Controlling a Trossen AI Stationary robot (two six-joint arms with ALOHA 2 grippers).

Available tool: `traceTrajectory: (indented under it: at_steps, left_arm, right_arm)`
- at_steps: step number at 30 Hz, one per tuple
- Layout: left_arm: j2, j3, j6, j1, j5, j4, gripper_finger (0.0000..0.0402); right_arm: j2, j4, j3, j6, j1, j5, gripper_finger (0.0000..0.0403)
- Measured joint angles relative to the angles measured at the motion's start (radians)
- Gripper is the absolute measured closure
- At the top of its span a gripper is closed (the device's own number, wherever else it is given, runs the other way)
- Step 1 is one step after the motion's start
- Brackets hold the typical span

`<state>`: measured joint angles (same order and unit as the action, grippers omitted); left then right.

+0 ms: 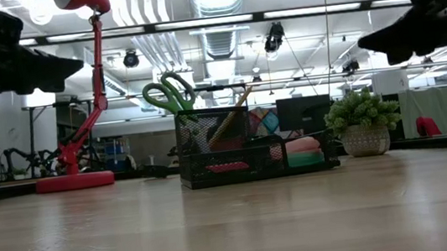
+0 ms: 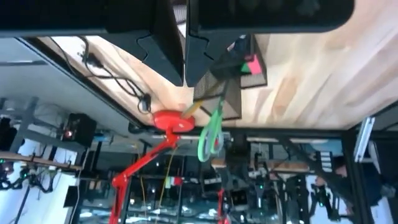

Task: Pick and place office supplies into organizer
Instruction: Return to Home Position

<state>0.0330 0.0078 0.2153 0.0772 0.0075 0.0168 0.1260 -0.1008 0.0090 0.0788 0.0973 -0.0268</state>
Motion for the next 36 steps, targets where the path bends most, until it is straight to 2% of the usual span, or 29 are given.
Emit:
traceTrajectory:
  at_steps: [6,18,27,36]
  left_arm:
    - [-0.004,0.0,-0.002,0.0,0.001,-0.003,0.0401]
    - [0.017,0.0,-0.027,0.0,0.002,-0.008,0.0401]
    - [0.019,0.0,-0.027,0.0,-0.006,-0.001,0.0402]
    - [0.02,0.0,-0.026,0.0,-0.008,0.002,0.0402]
  right_arm:
    - [-0.127,0.097,0.001,-0.04,-0.001,0.037,0.0395]
    - [-0.106,0.094,0.002,-0.078,-0.001,0.052,0.0394]
    - [-0.103,0.094,0.002,0.054,-0.001,0.052,0.0394]
    - [-0.103,0.094,0.002,0.05,-0.001,0.052,0.0394]
